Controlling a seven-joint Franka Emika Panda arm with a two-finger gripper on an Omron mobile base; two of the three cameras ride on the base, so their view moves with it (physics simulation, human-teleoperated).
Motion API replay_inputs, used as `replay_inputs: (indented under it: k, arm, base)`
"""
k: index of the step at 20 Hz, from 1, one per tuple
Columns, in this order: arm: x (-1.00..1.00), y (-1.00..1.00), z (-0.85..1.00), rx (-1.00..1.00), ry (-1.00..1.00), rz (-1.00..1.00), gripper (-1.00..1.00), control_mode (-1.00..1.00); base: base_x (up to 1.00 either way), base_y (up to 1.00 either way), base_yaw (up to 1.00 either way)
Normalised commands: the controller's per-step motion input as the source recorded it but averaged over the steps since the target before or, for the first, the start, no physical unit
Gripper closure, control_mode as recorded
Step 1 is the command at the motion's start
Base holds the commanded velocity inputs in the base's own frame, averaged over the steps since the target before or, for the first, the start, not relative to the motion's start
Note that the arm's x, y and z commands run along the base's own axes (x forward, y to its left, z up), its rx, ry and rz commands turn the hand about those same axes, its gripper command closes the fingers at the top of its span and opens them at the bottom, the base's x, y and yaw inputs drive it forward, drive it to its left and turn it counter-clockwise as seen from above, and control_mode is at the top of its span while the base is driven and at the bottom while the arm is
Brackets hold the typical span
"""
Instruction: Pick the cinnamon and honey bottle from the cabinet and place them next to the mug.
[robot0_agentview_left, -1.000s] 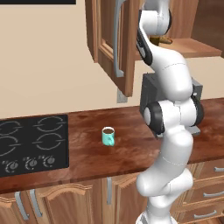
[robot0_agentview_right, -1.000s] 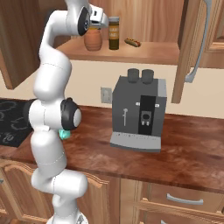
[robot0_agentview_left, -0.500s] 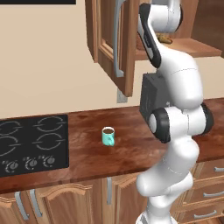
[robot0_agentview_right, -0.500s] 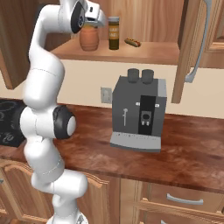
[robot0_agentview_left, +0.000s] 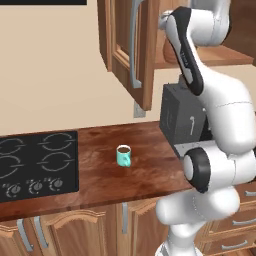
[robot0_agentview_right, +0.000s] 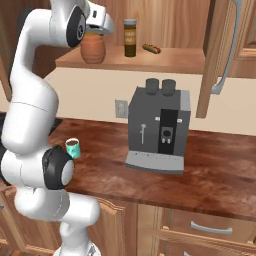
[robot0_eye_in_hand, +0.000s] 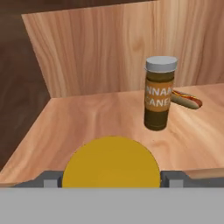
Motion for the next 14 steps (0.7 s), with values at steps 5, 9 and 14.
replay_inputs:
  k: [5, 9, 14]
  arm:
    - [-1.00, -0.09, -0.11, 0.02, -0.02, 0.05, 1.00, -1.00]
    - [-0.99, -0.11, -0.13, 0.00, 0.00, 0.07, 1.00, -1.00]
    - [-0.83, -0.05, -0.44, 0.00, 0.00, 0.09, 1.00, -1.00]
  base:
    - [0.00, 0.00, 0.00]
    - [0.00, 0.00, 0.00]
    - [0.00, 0.00, 0.00]
